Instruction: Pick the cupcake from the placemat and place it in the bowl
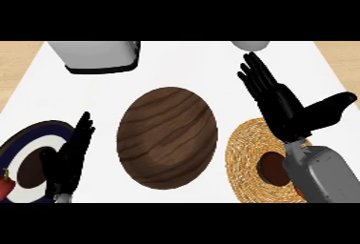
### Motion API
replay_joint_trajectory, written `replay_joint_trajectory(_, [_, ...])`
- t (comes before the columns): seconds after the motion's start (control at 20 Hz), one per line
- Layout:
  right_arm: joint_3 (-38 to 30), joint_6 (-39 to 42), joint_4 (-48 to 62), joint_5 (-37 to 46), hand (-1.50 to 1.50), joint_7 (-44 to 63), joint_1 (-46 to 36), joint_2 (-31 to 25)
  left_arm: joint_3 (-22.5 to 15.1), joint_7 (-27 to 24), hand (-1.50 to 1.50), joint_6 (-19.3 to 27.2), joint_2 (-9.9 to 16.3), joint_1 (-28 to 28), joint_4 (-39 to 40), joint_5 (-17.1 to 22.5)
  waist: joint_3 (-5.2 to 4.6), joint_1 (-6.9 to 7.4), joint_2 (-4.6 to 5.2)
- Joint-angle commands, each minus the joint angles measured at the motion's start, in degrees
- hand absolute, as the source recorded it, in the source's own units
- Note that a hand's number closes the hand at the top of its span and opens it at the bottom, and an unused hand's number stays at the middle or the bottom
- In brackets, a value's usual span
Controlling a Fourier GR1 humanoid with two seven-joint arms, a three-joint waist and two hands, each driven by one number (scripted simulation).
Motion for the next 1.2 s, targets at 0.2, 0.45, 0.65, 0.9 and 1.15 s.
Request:
replay_joint_trajectory(0.2, [-7.4,30.9,0.8,-17.2,1.50,-10.7,7.4,-7.7,4.7,-2.4,0.00,1.8,6.1,-8.3,-2.8,-5.8,-0.56,1.60,3.16])
replay_joint_trajectory(0.45, [-18.3,32.9,18.2,-9.6,-1.50,-28.1,13.5,-12.6,6.3,-1.4,0.00,0.2,7.6,-11.2,-2.8,-4.8,-0.72,2.00,3.88])
replay_joint_trajectory(0.65, [-18.7,50.6,20.3,-4.2,-1.50,-41.5,15.2,-19.1,5.1,-0.3,0.00,0.1,6.6,-11.8,-1.8,-5.2,-0.84,2.20,3.37])
replay_joint_trajectory(0.9, [-20.5,55.4,24.3,8.5,-1.50,-51.8,13.4,-27.9,4.0,0.1,0.00,0.5,5.2,-13.3,-0.5,-6.4,-1.00,3.15,3.17])
replay_joint_trajectory(1.15, [-16.0,48.8,21.4,21.0,-1.50,-54.1,11.2,-32.3,6.2,0.3,0.00,-2.3,6.9,-15.1,0.7,-4.8,-1.18,3.98,3.05])
